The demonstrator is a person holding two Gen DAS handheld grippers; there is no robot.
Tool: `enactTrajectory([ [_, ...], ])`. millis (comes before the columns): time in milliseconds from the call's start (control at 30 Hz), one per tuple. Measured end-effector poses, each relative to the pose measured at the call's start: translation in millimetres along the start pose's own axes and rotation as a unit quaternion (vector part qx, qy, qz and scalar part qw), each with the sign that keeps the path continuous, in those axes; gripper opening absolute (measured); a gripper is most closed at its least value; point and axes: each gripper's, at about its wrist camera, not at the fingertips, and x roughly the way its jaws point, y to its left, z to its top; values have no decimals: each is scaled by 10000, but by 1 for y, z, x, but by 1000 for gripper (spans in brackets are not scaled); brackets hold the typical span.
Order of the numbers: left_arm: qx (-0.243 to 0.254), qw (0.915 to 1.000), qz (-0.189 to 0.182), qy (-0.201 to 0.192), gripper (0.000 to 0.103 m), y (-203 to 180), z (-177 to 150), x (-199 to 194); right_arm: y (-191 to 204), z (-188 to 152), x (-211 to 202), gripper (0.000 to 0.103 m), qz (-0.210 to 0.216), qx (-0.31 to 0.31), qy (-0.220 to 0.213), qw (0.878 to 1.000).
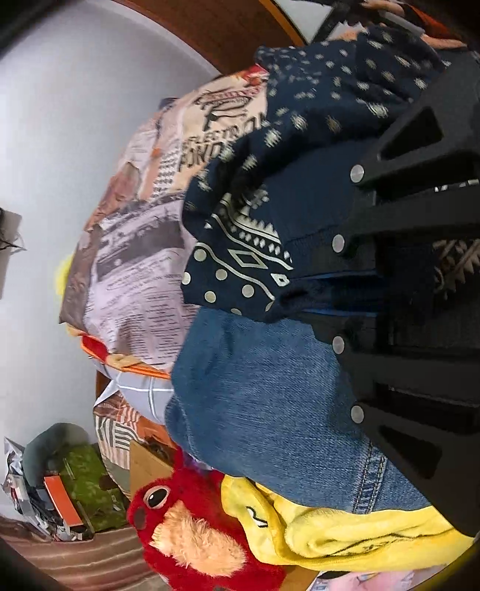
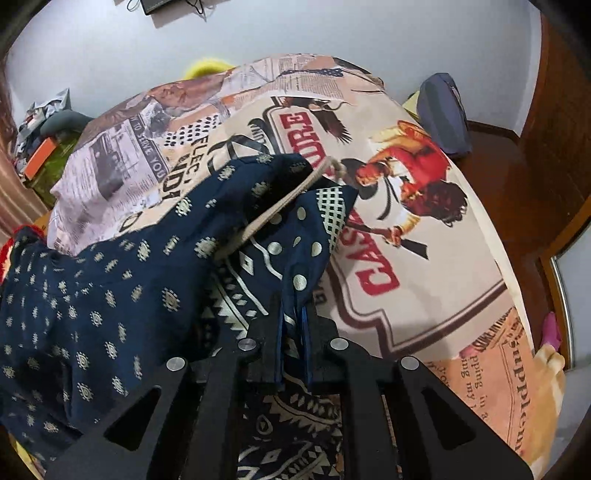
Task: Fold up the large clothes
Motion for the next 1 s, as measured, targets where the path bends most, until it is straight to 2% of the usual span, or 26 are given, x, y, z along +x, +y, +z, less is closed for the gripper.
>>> enactTrajectory([
  [233,154,9996,216,76,17,2,-6,-25,-12,-1,-38,10,33,203,91,9997],
  [500,662,9977,107,-74,19,-6,-20,-96,0,-19,-114,10,-8,-350,-196,9992],
  [567,802,9966,95,-170,26,-10,-26,-115,5,-25,-134,10,-4,-500,-281,9984],
  [633,945,9950,81,-324,39,-13,-35,-138,11,-31,-155,10,-5,-629,-382,9973],
  [667,982,9945,73,-367,41,-14,-38,-144,14,-34,-165,11,4,-696,-451,9966],
  [767,1142,9924,4,-459,47,-17,-52,-169,23,-48,-193,18,18,-871,-607,9944],
  [833,1254,9910,-49,-473,56,-18,-64,-184,27,-58,-207,33,-2,-955,-672,9932],
  [933,1342,9898,-42,-484,68,-19,-82,-198,32,-75,-222,48,-40,-1015,-752,9920],
  [1000,1393,9894,-69,-403,68,-18,-96,-204,34,-87,-228,50,-4,-1030,-759,9918],
])
